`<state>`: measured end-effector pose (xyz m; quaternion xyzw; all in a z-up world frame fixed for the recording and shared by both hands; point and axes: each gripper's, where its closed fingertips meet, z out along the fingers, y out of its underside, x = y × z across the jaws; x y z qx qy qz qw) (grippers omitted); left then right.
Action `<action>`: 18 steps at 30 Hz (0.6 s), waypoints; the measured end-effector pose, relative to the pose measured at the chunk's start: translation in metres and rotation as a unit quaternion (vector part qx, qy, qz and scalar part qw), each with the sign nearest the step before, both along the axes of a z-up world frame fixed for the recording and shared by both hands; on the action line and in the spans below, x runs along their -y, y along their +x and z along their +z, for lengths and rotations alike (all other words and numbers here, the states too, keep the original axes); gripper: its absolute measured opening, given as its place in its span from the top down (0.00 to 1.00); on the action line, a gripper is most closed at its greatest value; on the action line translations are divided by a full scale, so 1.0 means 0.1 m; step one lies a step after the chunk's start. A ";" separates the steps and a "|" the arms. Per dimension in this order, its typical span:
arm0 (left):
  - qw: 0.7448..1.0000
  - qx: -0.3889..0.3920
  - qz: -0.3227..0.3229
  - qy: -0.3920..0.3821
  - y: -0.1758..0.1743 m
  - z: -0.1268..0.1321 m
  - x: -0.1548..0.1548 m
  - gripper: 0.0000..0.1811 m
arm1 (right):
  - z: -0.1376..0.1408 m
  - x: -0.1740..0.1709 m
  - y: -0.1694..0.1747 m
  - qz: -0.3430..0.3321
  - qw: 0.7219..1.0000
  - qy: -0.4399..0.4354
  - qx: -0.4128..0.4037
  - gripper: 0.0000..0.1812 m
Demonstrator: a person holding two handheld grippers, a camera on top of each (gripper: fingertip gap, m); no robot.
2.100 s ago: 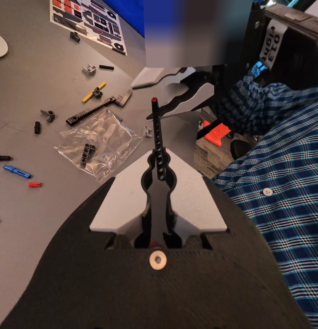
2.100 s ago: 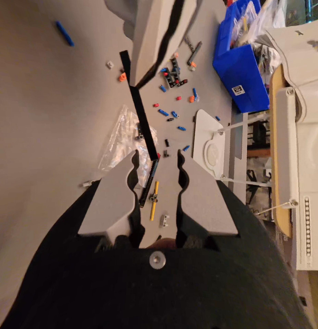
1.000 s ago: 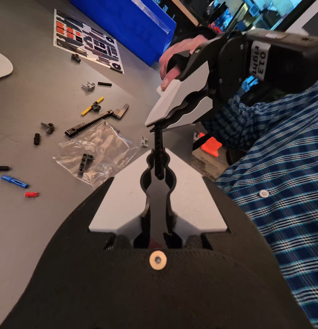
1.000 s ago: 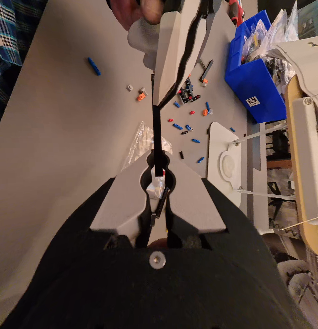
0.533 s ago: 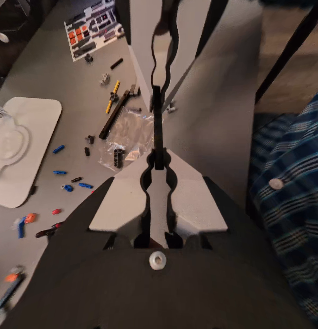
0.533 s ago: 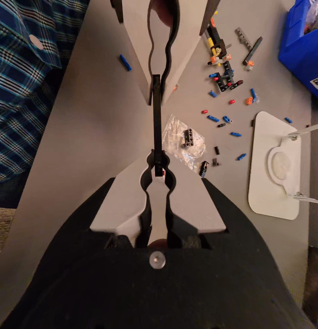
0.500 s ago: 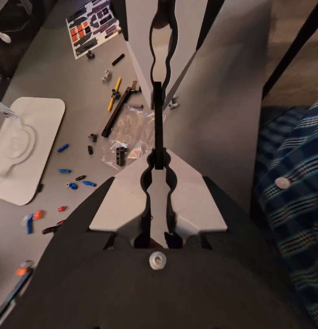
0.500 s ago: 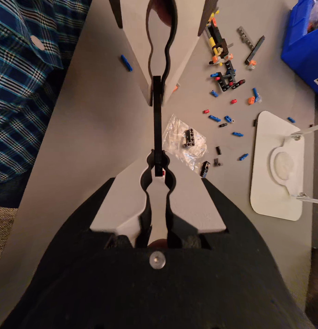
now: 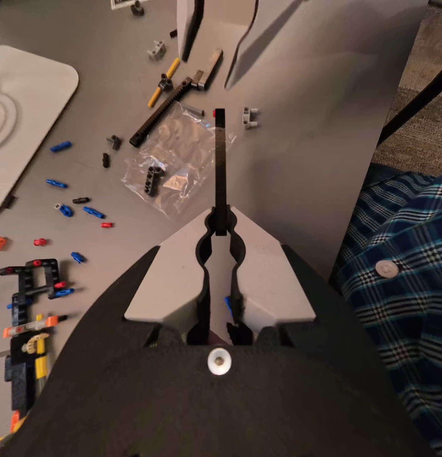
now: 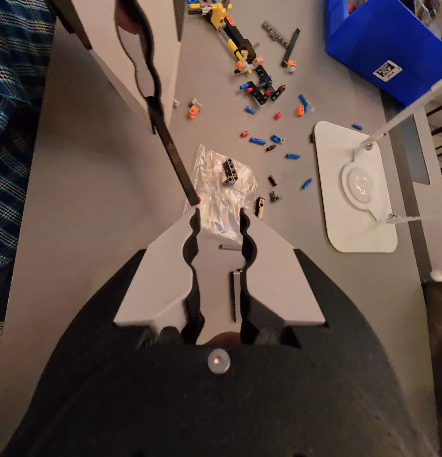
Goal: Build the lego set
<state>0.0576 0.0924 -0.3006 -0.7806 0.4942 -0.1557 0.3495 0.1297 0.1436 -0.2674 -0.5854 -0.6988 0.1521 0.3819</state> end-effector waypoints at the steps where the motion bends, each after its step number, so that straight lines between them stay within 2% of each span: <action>1: 1.000 -0.003 0.002 -0.002 -0.01 -0.04 0.02 0.97 | 0.00 -0.01 0.04 -0.009 1.000 -0.001 -0.003 0.84; 10: 0.996 -0.056 0.065 0.013 -0.15 -0.27 0.06 0.97 | -0.07 -0.02 0.20 -0.058 0.998 -0.019 -0.021 0.84; 14: 0.992 -0.082 0.091 0.015 -0.25 -0.38 0.04 0.97 | -0.05 -0.08 0.09 -0.064 0.998 -0.020 -0.023 0.84; 18: 0.992 -0.062 0.108 0.012 -0.27 -0.37 0.00 0.94 | 0.00 -0.26 -0.11 -0.079 0.996 -0.014 -0.026 0.83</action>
